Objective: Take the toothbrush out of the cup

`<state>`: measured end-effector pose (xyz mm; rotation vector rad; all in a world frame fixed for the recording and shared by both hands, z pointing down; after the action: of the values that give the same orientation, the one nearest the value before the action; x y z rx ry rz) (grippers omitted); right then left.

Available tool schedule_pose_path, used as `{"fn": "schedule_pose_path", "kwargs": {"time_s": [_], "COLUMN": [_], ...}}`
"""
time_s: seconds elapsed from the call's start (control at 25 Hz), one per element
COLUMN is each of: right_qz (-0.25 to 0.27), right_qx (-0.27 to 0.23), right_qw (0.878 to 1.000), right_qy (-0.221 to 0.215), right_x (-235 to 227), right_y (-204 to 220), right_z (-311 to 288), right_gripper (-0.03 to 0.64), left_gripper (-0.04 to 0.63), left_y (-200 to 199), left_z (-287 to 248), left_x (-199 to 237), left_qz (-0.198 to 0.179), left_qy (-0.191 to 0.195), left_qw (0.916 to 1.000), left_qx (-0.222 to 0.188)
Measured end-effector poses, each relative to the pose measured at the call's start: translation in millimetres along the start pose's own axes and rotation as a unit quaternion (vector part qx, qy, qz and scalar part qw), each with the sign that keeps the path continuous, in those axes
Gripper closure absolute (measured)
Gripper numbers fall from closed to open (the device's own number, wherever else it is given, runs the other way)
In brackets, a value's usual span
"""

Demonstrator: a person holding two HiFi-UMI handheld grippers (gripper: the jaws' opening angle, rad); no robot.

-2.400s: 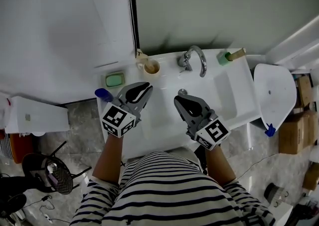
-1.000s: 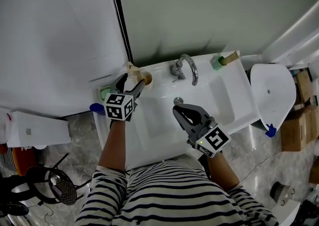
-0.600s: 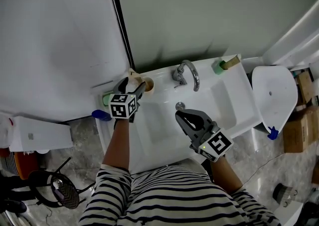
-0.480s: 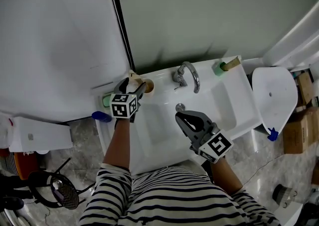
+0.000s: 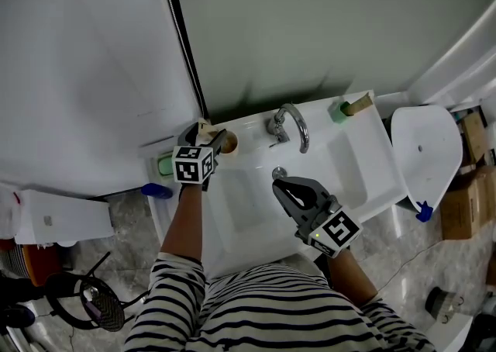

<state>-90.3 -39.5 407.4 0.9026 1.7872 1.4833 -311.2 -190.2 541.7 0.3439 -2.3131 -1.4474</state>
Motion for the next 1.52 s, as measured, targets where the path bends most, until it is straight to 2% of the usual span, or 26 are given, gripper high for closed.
{"fn": "schedule_pose_path", "kwargs": {"time_s": [0.24, 0.4, 0.6, 0.8, 1.0, 1.52], "right_qz": [-0.003, -0.001, -0.005, -0.004, 0.002, 0.006], "right_qx": [0.004, 0.003, 0.003, 0.004, 0.003, -0.004], "right_qw": [1.000, 1.000, 1.000, 1.000, 1.000, 1.000], "right_qy": [0.005, 0.005, 0.014, 0.018, 0.020, 0.031], "right_x": [-1.8, -2.3, -3.9, -2.7, -2.8, 3.9], "right_y": [0.5, -0.5, 1.3, 0.6, 0.0, -2.0], "right_z": [-1.0, -3.4, -1.6, -1.0, 1.3, 13.5], "right_gripper": [0.609, 0.609, 0.609, 0.609, 0.609, 0.609], "left_gripper": [0.263, 0.325, 0.360, 0.454, 0.468, 0.500], "left_y": [-1.4, -0.4, -3.5, -6.1, -8.8, -33.2], "left_z": [-2.2, -3.5, -2.5, 0.1, 0.2, 19.4], "left_x": [4.8, 5.5, 2.7, 0.8, -2.4, -12.4], "left_qz": [-0.004, -0.002, -0.008, -0.011, -0.010, -0.024], "left_qy": [-0.013, -0.010, -0.004, -0.001, 0.001, -0.001], "left_qw": [0.9999, 0.9999, 1.0000, 0.9999, 0.9999, 0.9985], "left_qx": [0.005, 0.005, 0.002, -0.001, -0.004, -0.049]}}
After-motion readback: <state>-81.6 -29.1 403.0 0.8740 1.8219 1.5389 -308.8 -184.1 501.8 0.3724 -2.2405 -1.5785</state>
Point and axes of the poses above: the fingertips, and each gripper's own axes: z backward along the fingers, x to its left, y out of its underside, the point moved 5 cm from there along z, backward along the fingers, and after that the axes turned 6 degrees about y, right-handed, at the moved point
